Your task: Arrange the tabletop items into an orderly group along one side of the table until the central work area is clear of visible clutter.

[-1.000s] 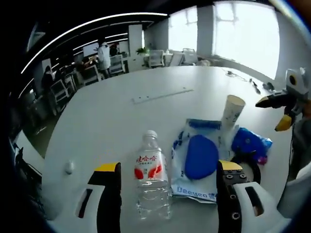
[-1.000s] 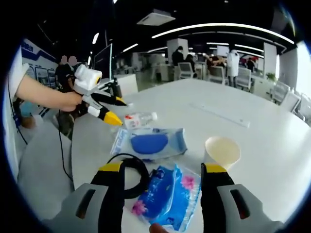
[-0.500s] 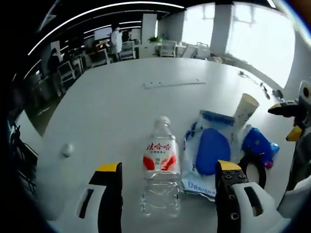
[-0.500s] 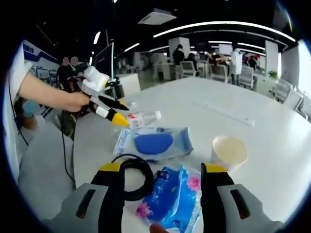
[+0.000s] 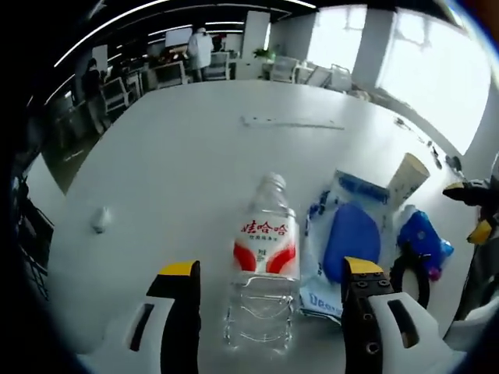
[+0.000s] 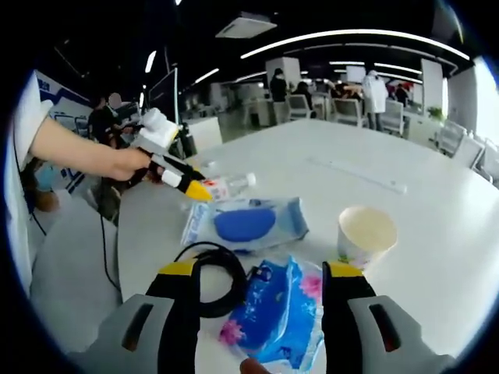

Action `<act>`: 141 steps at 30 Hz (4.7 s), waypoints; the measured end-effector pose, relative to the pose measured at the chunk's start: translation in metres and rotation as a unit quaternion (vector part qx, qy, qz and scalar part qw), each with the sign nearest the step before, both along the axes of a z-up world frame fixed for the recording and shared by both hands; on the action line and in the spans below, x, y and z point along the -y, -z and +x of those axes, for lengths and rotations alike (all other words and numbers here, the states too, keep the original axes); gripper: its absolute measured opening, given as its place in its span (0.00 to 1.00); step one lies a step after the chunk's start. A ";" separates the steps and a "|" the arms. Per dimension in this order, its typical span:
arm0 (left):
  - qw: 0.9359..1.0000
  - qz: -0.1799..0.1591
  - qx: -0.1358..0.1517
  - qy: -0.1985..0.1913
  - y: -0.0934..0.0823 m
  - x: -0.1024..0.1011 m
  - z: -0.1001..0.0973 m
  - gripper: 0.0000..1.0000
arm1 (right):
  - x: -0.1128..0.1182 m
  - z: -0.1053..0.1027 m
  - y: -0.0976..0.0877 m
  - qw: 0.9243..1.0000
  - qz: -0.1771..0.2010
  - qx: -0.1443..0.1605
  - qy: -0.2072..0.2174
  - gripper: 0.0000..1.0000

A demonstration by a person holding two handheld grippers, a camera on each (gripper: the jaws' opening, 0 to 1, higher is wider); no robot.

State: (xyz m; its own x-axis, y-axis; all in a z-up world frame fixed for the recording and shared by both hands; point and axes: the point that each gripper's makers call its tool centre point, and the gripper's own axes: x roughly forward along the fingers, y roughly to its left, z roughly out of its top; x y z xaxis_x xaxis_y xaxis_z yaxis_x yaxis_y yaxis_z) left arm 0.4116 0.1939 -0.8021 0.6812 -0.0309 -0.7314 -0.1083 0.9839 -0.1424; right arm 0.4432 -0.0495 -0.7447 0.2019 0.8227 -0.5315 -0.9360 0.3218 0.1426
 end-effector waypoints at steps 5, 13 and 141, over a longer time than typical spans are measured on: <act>1.000 -0.009 0.002 -0.006 0.002 0.003 0.005 0.67 | 0.001 -0.004 0.003 1.000 -0.004 -0.004 -0.004 0.60; 1.000 -0.018 -0.016 -0.011 0.012 0.001 0.003 0.65 | 0.001 -0.006 0.005 1.000 -0.004 -0.011 -0.002 0.59; 0.994 -0.072 0.084 -0.014 0.020 -0.005 -0.003 0.41 | -0.269 0.020 0.063 0.910 0.054 -0.388 0.135 0.40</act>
State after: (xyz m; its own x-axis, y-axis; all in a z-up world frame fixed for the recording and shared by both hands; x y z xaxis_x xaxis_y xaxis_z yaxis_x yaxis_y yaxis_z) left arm 0.4089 0.1984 -0.8223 0.7958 -0.1062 -0.5961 -0.0988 0.9485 -0.3009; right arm 0.4636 0.2192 -0.8082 0.0034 0.8543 -0.5198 -0.4293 0.4707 0.7708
